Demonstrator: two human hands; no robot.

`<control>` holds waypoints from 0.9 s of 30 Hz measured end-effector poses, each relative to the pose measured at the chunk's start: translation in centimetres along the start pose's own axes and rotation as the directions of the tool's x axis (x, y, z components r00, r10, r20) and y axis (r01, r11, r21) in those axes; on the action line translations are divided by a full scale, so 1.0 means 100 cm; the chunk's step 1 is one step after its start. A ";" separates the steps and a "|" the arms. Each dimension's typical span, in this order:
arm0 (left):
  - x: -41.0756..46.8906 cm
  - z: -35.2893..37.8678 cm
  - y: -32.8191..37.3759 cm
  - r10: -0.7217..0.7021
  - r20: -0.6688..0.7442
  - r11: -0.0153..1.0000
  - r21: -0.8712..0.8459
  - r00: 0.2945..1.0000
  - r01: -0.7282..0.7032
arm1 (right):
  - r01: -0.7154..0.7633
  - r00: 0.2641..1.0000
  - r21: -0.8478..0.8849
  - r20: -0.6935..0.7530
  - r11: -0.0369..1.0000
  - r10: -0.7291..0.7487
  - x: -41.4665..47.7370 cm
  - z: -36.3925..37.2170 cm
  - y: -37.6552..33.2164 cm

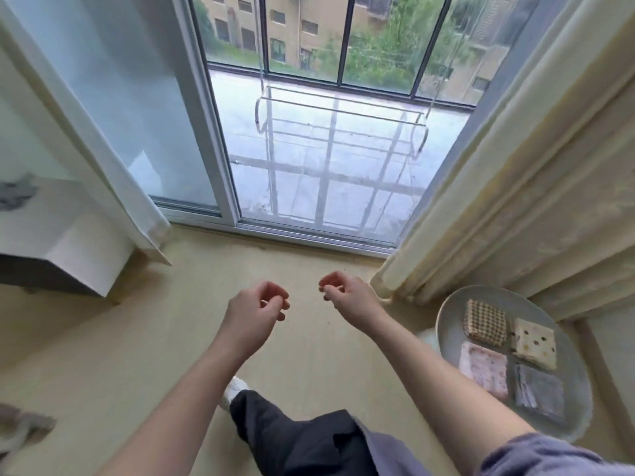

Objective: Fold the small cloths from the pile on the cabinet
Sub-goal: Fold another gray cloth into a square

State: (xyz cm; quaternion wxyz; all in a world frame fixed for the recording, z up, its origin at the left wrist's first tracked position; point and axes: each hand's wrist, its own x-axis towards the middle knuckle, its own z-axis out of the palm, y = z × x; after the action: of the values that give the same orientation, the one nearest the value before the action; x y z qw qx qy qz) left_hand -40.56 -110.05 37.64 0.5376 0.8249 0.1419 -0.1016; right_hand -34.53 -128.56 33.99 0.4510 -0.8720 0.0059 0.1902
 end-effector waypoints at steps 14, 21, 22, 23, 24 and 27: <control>0.186 -0.332 -0.080 -0.062 -0.069 0.998 -0.025 0.996 0.060 | 0.073 0.996 0.047 0.049 0.996 -0.075 0.213 0.222 -0.269; 0.283 -0.482 -0.160 -0.103 0.002 0.995 -0.007 0.995 0.103 | 0.030 0.999 0.116 -0.042 0.993 -0.025 0.287 0.344 -0.367; 0.295 -0.504 -0.169 -0.111 0.031 0.994 0.010 0.993 0.111 | 0.007 0.998 0.124 -0.060 0.992 0.000 0.294 0.362 -0.378; 0.308 -0.525 -0.176 -0.112 0.060 0.994 0.027 0.992 0.110 | -0.021 0.997 0.136 -0.076 0.990 0.031 0.301 0.380 -0.390; 0.321 -0.547 -0.183 -0.104 0.088 0.994 0.047 0.991 0.101 | -0.049 0.994 0.157 -0.089 0.986 0.063 0.307 0.397 -0.401; 0.362 -0.608 -0.204 -0.093 0.109 0.993 0.081 0.990 0.084 | -0.113 0.991 0.175 -0.053 0.978 0.124 0.329 0.451 -0.434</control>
State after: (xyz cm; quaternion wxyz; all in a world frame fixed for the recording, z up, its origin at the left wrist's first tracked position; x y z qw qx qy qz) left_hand -12.70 -42.08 32.91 0.5078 0.8307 0.1439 -0.1773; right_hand -10.88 -61.90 33.47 0.5120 -0.8336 0.0887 0.1875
